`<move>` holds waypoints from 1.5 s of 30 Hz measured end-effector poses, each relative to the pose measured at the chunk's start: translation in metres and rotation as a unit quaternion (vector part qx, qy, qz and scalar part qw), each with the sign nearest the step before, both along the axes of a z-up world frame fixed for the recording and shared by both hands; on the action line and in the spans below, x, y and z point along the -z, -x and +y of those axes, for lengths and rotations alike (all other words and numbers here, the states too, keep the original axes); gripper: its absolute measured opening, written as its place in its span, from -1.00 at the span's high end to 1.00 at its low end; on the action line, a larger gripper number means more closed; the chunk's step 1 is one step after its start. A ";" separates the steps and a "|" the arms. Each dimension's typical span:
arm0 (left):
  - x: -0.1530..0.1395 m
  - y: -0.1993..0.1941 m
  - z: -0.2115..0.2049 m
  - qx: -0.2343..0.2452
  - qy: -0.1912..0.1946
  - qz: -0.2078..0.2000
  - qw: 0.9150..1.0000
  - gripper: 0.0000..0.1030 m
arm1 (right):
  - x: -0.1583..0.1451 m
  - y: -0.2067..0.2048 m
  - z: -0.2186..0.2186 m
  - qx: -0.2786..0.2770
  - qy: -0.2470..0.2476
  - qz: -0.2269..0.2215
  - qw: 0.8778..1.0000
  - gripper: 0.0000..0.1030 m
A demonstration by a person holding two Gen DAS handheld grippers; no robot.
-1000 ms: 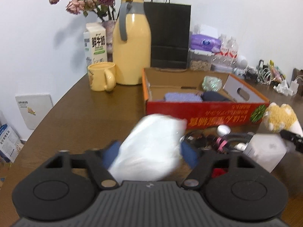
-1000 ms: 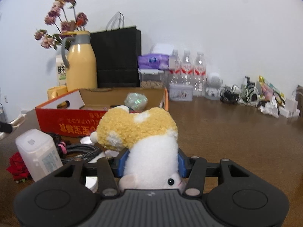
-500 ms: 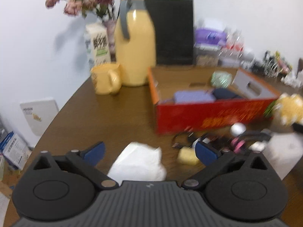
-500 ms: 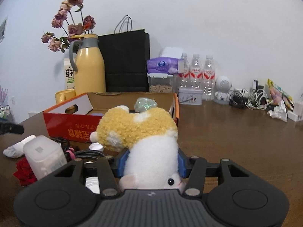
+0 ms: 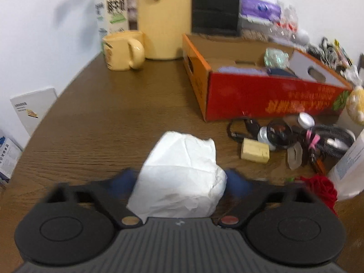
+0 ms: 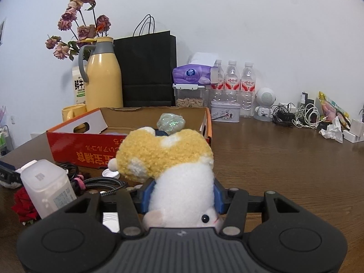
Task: Organize objects
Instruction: 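Lift the white tissue with the left tool while the right tool carries the sheep toward the box, then lower the tissue and sheep into the cardboard box and open both tools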
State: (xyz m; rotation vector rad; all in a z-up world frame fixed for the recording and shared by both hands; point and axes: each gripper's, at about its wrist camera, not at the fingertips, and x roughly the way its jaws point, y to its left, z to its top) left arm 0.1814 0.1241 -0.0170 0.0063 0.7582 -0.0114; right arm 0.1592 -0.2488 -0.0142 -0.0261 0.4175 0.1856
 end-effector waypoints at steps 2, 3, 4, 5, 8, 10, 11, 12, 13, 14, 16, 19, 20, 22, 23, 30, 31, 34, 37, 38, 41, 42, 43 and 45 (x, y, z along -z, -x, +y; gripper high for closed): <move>-0.002 0.004 0.002 -0.001 0.018 -0.001 1.000 -0.41 | 0.000 0.000 0.000 0.000 0.001 -0.001 1.000 0.04; -0.002 0.005 0.001 0.001 0.014 -0.003 1.000 -0.42 | 0.000 0.001 0.000 0.000 0.001 -0.001 1.000 0.04; -0.002 0.007 0.000 -0.002 0.011 -0.004 1.000 -0.41 | 0.000 0.001 0.001 0.000 0.001 -0.002 1.000 0.04; -0.003 0.008 0.000 -0.003 0.011 -0.005 1.000 -0.41 | 0.000 0.002 0.001 0.000 0.001 -0.002 1.000 0.03; -0.006 0.012 0.001 -0.011 0.023 -0.009 1.000 -0.37 | -0.002 0.004 0.001 0.000 0.000 -0.007 1.000 0.04; -0.010 0.014 0.001 -0.015 0.028 -0.017 0.999 -0.33 | -0.003 0.005 0.000 -0.001 0.000 -0.009 1.000 0.04; -0.012 0.015 0.001 -0.016 0.030 -0.021 0.999 -0.33 | -0.004 0.006 0.000 -0.001 0.000 -0.011 1.000 0.04; -0.015 0.016 0.000 -0.015 0.030 -0.026 0.999 -0.33 | -0.005 0.006 0.000 -0.002 0.000 -0.012 1.000 0.04; -0.019 0.017 -0.002 -0.013 0.029 -0.031 0.999 -0.33 | -0.005 0.007 0.000 -0.002 0.000 -0.013 1.000 0.03; -0.022 0.018 -0.003 -0.012 0.028 -0.036 0.999 -0.33 | -0.006 0.007 0.000 -0.003 0.000 -0.014 1.000 0.04; -0.027 0.019 -0.007 -0.011 0.026 -0.044 0.999 -0.33 | -0.007 0.008 0.000 -0.003 0.000 -0.015 1.000 0.04; -0.041 0.021 -0.014 -0.003 0.030 -0.062 0.998 -0.33 | -0.012 0.008 0.001 -0.006 0.000 -0.019 1.000 0.03; -0.047 0.021 -0.017 0.001 0.028 -0.071 0.997 -0.34 | -0.015 0.008 0.001 -0.008 0.001 -0.023 1.000 0.04; -0.060 0.020 -0.025 0.009 0.030 -0.091 0.995 -0.34 | -0.022 0.007 0.004 -0.013 0.005 -0.033 0.999 0.04; -0.067 0.017 -0.029 0.014 0.033 -0.100 0.994 -0.34 | -0.026 0.005 0.005 -0.015 0.007 -0.039 0.999 0.03; -0.099 -0.017 -0.066 0.030 0.049 -0.145 0.988 -0.36 | -0.057 -0.024 0.022 -0.028 0.018 -0.073 0.997 0.03; -0.101 -0.024 -0.070 0.029 0.051 -0.148 0.987 -0.36 | -0.060 -0.031 0.025 -0.029 0.020 -0.077 0.996 0.03; -0.106 -0.045 -0.084 0.025 0.059 -0.156 0.986 -0.36 | -0.069 -0.054 0.033 -0.032 0.018 -0.082 0.996 0.03; -0.106 -0.067 -0.092 0.017 0.072 -0.155 0.985 -0.36 | -0.074 -0.081 0.040 -0.031 0.010 -0.079 0.996 0.03; -0.104 -0.076 -0.095 0.011 0.074 -0.153 0.985 -0.36 | -0.074 -0.091 0.043 -0.030 0.007 -0.077 0.997 0.03; -0.098 -0.095 -0.100 -0.008 0.070 -0.152 0.986 -0.36 | -0.070 -0.121 0.051 -0.028 0.000 -0.065 0.998 0.03; -0.096 -0.104 -0.101 -0.017 0.070 -0.149 0.986 -0.36 | -0.068 -0.129 0.052 -0.026 -0.002 -0.061 0.998 0.03; -0.093 -0.111 -0.101 -0.023 0.072 -0.147 0.986 -0.36 | -0.064 -0.137 0.053 -0.025 -0.004 -0.056 0.998 0.03; -0.087 -0.123 -0.102 -0.032 0.072 -0.142 0.987 -0.36 | -0.056 -0.153 0.054 -0.019 -0.008 -0.045 0.999 0.03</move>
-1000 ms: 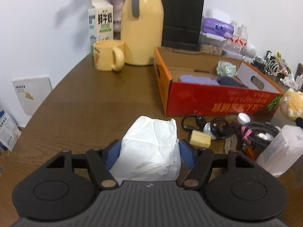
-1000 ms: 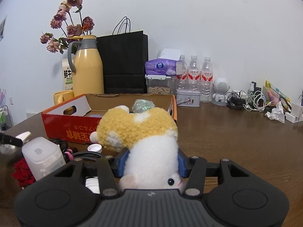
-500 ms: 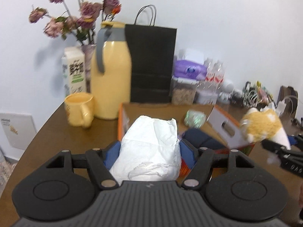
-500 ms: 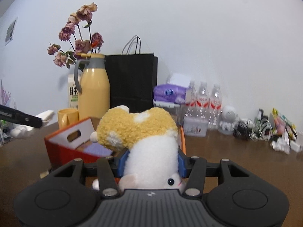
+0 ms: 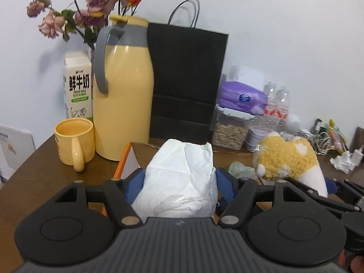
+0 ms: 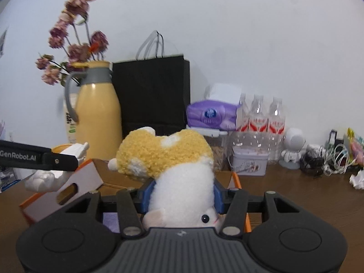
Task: Organize objects
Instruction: 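Lower the tissue and sheep into the cardboard box and open both tools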
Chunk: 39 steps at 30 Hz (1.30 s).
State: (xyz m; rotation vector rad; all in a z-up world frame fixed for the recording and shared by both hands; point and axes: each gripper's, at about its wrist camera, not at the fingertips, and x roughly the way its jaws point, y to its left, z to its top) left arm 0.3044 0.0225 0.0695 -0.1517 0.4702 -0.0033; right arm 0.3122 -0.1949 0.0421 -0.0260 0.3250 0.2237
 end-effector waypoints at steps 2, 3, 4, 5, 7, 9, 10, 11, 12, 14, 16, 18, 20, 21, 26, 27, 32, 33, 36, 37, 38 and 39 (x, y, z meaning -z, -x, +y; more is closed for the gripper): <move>0.007 -0.011 0.000 -0.006 -0.006 0.010 1.000 -0.36 | 0.009 -0.012 -0.002 0.005 -0.006 0.015 1.000 0.03; 0.011 -0.015 0.000 -0.006 -0.009 0.015 1.000 -0.36 | 0.013 -0.016 -0.004 0.006 -0.008 0.023 1.000 0.03; 0.016 -0.019 0.000 -0.006 -0.011 0.019 1.000 -0.36 | 0.017 -0.020 -0.006 0.007 -0.011 0.030 0.999 0.03; 0.020 -0.022 0.001 -0.008 -0.012 0.026 1.000 -0.36 | 0.020 -0.023 -0.008 0.009 -0.014 0.037 0.999 0.03; 0.028 -0.027 0.002 -0.009 -0.015 0.037 0.999 -0.36 | 0.026 -0.029 -0.012 0.012 -0.020 0.052 0.998 0.03; 0.034 -0.029 0.002 -0.007 -0.019 0.043 0.999 -0.36 | 0.030 -0.032 -0.013 0.012 -0.020 0.062 0.998 0.03; 0.036 -0.029 0.001 -0.005 -0.021 0.043 0.999 -0.36 | 0.032 -0.032 -0.012 0.012 -0.020 0.065 0.998 0.03; 0.036 -0.029 0.000 -0.005 -0.024 0.043 0.999 -0.36 | 0.033 -0.032 -0.011 0.011 -0.019 0.066 0.998 0.03; 0.037 -0.028 -0.002 -0.004 -0.027 0.043 0.999 -0.37 | 0.034 -0.032 -0.010 0.010 -0.017 0.067 0.998 0.03; 0.037 -0.026 -0.005 -0.002 -0.034 0.039 0.999 -0.40 | 0.036 -0.031 -0.009 0.009 -0.014 0.069 0.997 0.03; 0.036 -0.024 -0.009 -0.005 -0.044 0.034 0.998 -0.50 | 0.036 -0.030 -0.009 0.009 -0.014 0.071 0.997 -0.02; 0.036 -0.020 -0.012 -0.004 -0.050 0.025 0.998 -0.62 | 0.036 -0.029 -0.010 0.010 -0.015 0.072 0.997 -0.05; 0.034 -0.017 -0.015 -0.002 -0.057 0.017 0.998 -0.84 | 0.035 -0.025 -0.010 0.011 -0.012 0.065 0.998 -0.26; 0.033 -0.014 -0.016 -0.004 -0.060 0.011 0.998 -0.97 | 0.034 -0.023 -0.010 0.011 -0.012 0.061 0.998 -0.54; 0.030 -0.008 -0.019 -0.002 -0.056 -0.004 0.998 -1.00 | 0.029 -0.015 -0.009 0.005 -0.008 0.051 0.999 -1.00; 0.030 -0.008 -0.019 -0.003 -0.055 -0.004 0.998 -1.00 | 0.029 -0.015 -0.009 0.003 -0.007 0.052 0.999 -1.00; 0.032 -0.008 -0.020 -0.007 -0.056 0.001 0.998 -1.00 | 0.029 -0.013 -0.007 0.003 -0.002 0.053 0.999 -1.00; 0.032 -0.008 -0.020 -0.007 -0.055 0.002 0.998 -1.00 | 0.028 -0.012 -0.008 0.004 -0.002 0.052 0.999 -1.00; 0.031 -0.005 -0.019 -0.006 -0.053 0.000 0.999 -1.00 | 0.026 -0.010 -0.009 0.007 -0.003 0.049 0.999 -1.00; 0.031 -0.004 -0.018 -0.006 -0.053 -0.001 0.999 -1.00 | 0.025 -0.009 -0.010 0.007 -0.004 0.047 0.999 -1.00; 0.030 -0.002 -0.018 -0.006 -0.052 -0.002 0.999 -1.00 | 0.024 -0.007 -0.011 0.008 -0.004 0.045 0.999 -1.00; 0.029 0.000 -0.017 -0.006 -0.051 -0.004 0.999 -1.00 | 0.023 -0.006 -0.011 0.009 -0.005 0.043 0.999 -1.00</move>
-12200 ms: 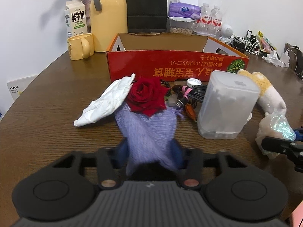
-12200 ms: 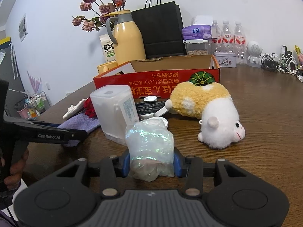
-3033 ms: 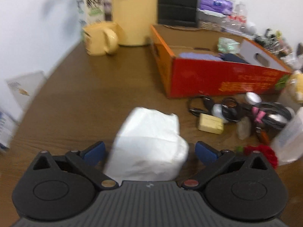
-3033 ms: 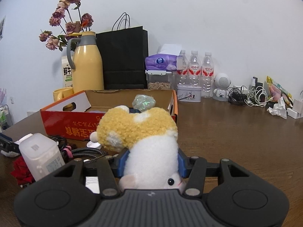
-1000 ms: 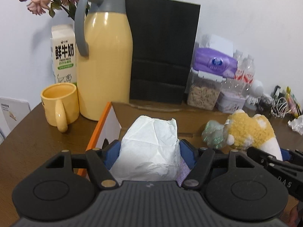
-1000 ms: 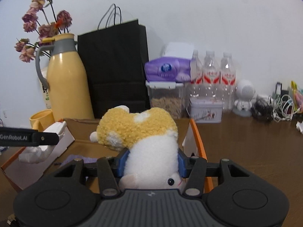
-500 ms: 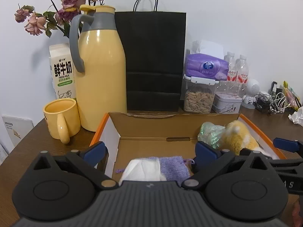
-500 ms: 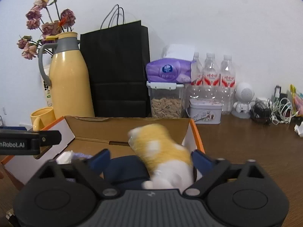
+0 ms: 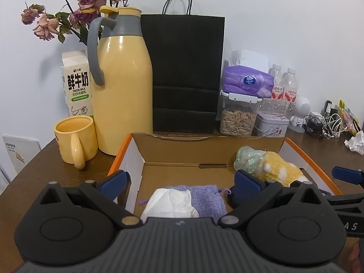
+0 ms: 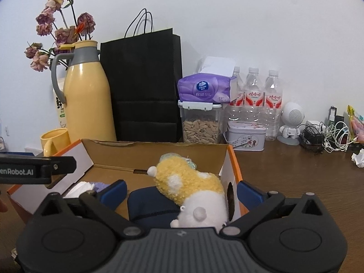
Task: Organize objects
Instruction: 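Lower the tissue and sheep into the cardboard box and open both tools, then withdraw both tools from the box back over the table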
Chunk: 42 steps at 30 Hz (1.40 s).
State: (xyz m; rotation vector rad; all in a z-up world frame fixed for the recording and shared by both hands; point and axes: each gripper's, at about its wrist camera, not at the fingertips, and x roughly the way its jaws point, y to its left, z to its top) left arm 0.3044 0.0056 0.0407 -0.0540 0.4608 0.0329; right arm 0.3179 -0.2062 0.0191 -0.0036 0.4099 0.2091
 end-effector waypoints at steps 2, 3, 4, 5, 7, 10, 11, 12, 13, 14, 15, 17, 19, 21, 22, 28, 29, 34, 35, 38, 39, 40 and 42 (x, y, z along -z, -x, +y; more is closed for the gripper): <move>-0.003 0.005 0.002 0.000 0.002 -0.003 1.000 -1.00 | -0.003 0.004 -0.001 0.000 0.000 -0.004 1.000 -1.00; -0.005 0.008 0.003 -0.001 0.002 -0.004 1.000 -1.00 | -0.005 0.006 -0.002 -0.001 0.000 -0.007 1.000 -1.00; -0.007 0.011 0.004 -0.003 0.002 -0.006 1.000 -1.00 | -0.007 0.009 -0.003 -0.002 0.000 -0.010 1.000 -1.00; -0.010 0.015 0.004 -0.004 0.002 -0.010 1.000 -1.00 | -0.010 0.014 -0.004 -0.003 0.001 -0.015 1.000 -1.00; -0.015 0.023 0.006 -0.005 0.002 -0.019 1.000 -1.00 | -0.015 0.024 -0.006 -0.004 0.003 -0.028 1.000 -1.00; -0.022 0.039 0.007 -0.004 0.002 -0.033 0.999 -1.00 | -0.021 0.041 -0.011 -0.002 0.003 -0.046 0.999 -1.00; -0.024 0.046 0.007 -0.003 0.002 -0.036 0.999 -1.00 | -0.022 0.047 -0.012 -0.001 0.004 -0.051 0.999 -1.00; -0.025 0.051 0.008 -0.002 0.001 -0.038 0.999 -1.00 | -0.024 0.054 -0.014 -0.002 0.004 -0.054 0.999 -1.00; -0.026 0.057 0.008 0.000 -0.001 -0.040 0.999 -1.00 | -0.026 0.060 -0.015 -0.004 0.004 -0.057 0.998 -1.00; -0.027 0.063 0.008 0.001 -0.003 -0.041 0.999 -1.00 | -0.029 0.067 -0.017 -0.007 0.004 -0.059 0.998 -1.00; -0.027 0.070 0.009 0.001 -0.006 -0.040 0.999 -1.00 | -0.031 0.074 -0.018 -0.010 0.006 -0.062 0.998 -1.00; -0.028 0.085 0.011 0.002 -0.009 -0.041 0.999 -1.00 | -0.036 0.089 -0.020 -0.015 0.008 -0.069 0.997 -1.00; -0.028 0.101 0.015 0.003 -0.013 -0.043 0.999 -1.00 | -0.039 0.104 -0.022 -0.019 0.011 -0.072 0.997 -1.00; -0.027 0.115 0.019 0.000 -0.017 -0.040 0.999 -1.00 | -0.039 0.119 -0.024 -0.021 0.014 -0.072 0.997 -1.00; -0.026 0.121 0.021 0.000 -0.019 -0.037 0.999 -1.00 | -0.039 0.125 -0.026 -0.022 0.015 -0.070 0.997 -1.00; -0.014 0.154 0.035 -0.013 -0.031 -0.014 0.999 -1.00 | -0.028 0.159 -0.034 -0.023 0.023 -0.044 0.999 -1.00; -0.012 0.159 0.038 -0.014 -0.032 -0.010 0.999 -1.00 | -0.026 0.164 -0.035 -0.023 0.024 -0.040 0.999 -1.00; 0.001 0.184 0.047 -0.024 -0.026 0.011 0.999 -1.00 | -0.015 0.187 -0.041 -0.024 0.024 -0.020 0.999 -1.00; 0.004 0.189 0.049 -0.027 -0.022 0.014 0.999 -1.00 | -0.013 0.190 -0.042 -0.025 0.023 -0.017 0.999 -1.00; 0.011 0.201 0.052 -0.033 -0.015 0.024 0.999 -1.00 | -0.005 0.201 -0.042 -0.029 0.021 -0.004 0.999 -1.00; 0.014 0.205 0.053 -0.034 -0.013 0.028 0.999 -1.00 | -0.002 0.205 -0.040 -0.031 0.022 0.000 0.999 -1.00; 0.016 0.209 0.053 -0.033 -0.013 0.031 0.999 -1.00 | 0.001 0.208 -0.039 -0.035 0.022 0.005 0.999 -1.00; 0.021 0.214 0.053 -0.031 -0.012 0.037 0.999 -1.00 | 0.007 0.213 -0.036 -0.043 0.024 0.015 0.999 -1.00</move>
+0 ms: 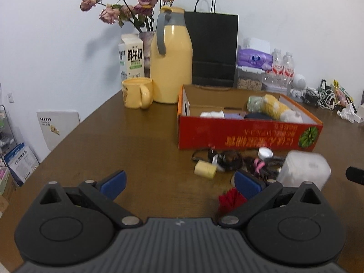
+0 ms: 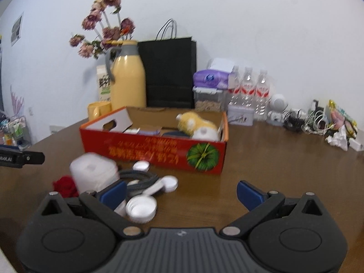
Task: Organize objects
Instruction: 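Withdraw both tools from the box back over the table, then grasp the white bottle cap with the right tool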
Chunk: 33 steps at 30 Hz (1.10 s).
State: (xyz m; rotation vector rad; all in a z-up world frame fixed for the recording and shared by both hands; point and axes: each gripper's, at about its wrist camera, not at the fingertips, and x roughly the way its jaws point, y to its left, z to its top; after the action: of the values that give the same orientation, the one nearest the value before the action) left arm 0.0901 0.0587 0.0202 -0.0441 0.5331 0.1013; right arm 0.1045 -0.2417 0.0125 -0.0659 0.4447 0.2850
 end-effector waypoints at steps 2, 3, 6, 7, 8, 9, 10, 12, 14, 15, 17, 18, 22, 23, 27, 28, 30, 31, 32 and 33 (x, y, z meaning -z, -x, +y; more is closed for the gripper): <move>0.003 0.004 0.001 0.001 0.002 0.005 1.000 -1.00 | 0.005 0.004 0.005 -0.008 0.005 0.008 1.000 -1.00; 0.005 0.005 0.001 0.002 0.003 0.008 1.000 -1.00 | 0.007 0.005 0.007 -0.012 0.007 0.012 1.000 -1.00; 0.009 0.007 0.002 0.002 0.006 0.013 1.000 -1.00 | 0.014 0.008 0.015 -0.020 0.015 0.024 0.999 -1.00; 0.010 0.008 0.002 0.002 0.007 0.014 1.000 -1.00 | 0.016 0.008 0.017 -0.020 0.018 0.026 0.999 -1.00; 0.010 0.008 0.002 0.003 0.008 0.015 1.000 -1.00 | 0.017 0.008 0.019 -0.021 0.021 0.028 0.999 -1.00; 0.011 0.009 0.003 0.004 0.009 0.015 1.000 -1.00 | 0.018 0.008 0.021 -0.022 0.024 0.031 0.999 -1.00; 0.012 0.009 0.003 0.005 0.009 0.016 1.000 -1.00 | 0.019 0.007 0.022 -0.023 0.026 0.032 0.999 -1.00; 0.013 0.008 0.004 0.006 0.009 0.019 1.000 -1.00 | 0.021 0.004 0.025 -0.024 0.030 0.037 0.999 -1.00; 0.014 0.008 0.004 0.006 0.011 0.022 1.000 -1.00 | 0.024 -0.001 0.027 -0.021 0.036 0.045 0.998 -0.96; 0.015 0.008 0.005 0.005 0.012 0.023 1.000 -1.00 | 0.025 -0.004 0.027 -0.021 0.039 0.049 0.998 -0.89; 0.016 0.008 0.007 0.004 0.014 0.024 1.000 -1.00 | 0.030 -0.011 0.028 -0.022 0.044 0.061 0.997 -0.79; 0.016 0.007 0.008 0.003 0.015 0.026 1.000 -1.00 | 0.031 -0.014 0.029 -0.024 0.046 0.066 0.997 -0.76; 0.018 0.005 0.010 0.001 0.016 0.030 0.999 -1.00 | 0.037 -0.025 0.035 -0.040 0.066 0.075 0.994 -0.58; 0.019 0.005 0.010 0.001 0.017 0.030 0.999 -1.00 | 0.037 -0.028 0.037 -0.045 0.070 0.076 0.994 -0.56; 0.017 0.005 0.011 0.000 0.016 0.027 0.999 -1.00 | 0.038 -0.040 0.043 -0.059 0.080 0.079 0.992 -0.37; 0.016 0.005 0.011 0.000 0.015 0.027 1.000 -1.00 | 0.038 -0.043 0.044 -0.062 0.079 0.081 0.992 -0.29; 0.017 0.003 0.010 0.001 0.014 0.028 1.000 -1.00 | 0.040 -0.048 0.045 -0.066 0.077 0.085 0.991 -0.21; 0.017 0.003 0.010 0.001 0.013 0.029 1.000 -1.00 | 0.040 -0.050 0.045 -0.070 0.071 0.085 0.991 -0.18; 0.017 0.002 0.009 0.001 0.013 0.029 0.999 -1.00 | 0.040 -0.051 0.045 -0.075 0.065 0.087 0.991 -0.12; 0.017 0.002 0.009 0.002 0.012 0.030 0.999 -1.00 | 0.041 -0.051 0.044 -0.080 0.058 0.087 0.991 0.02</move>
State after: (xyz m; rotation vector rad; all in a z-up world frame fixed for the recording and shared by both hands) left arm 0.0884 0.0675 0.0030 -0.0645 0.5943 0.0931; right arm 0.1559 -0.1979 -0.0281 -0.1920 0.6316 0.4245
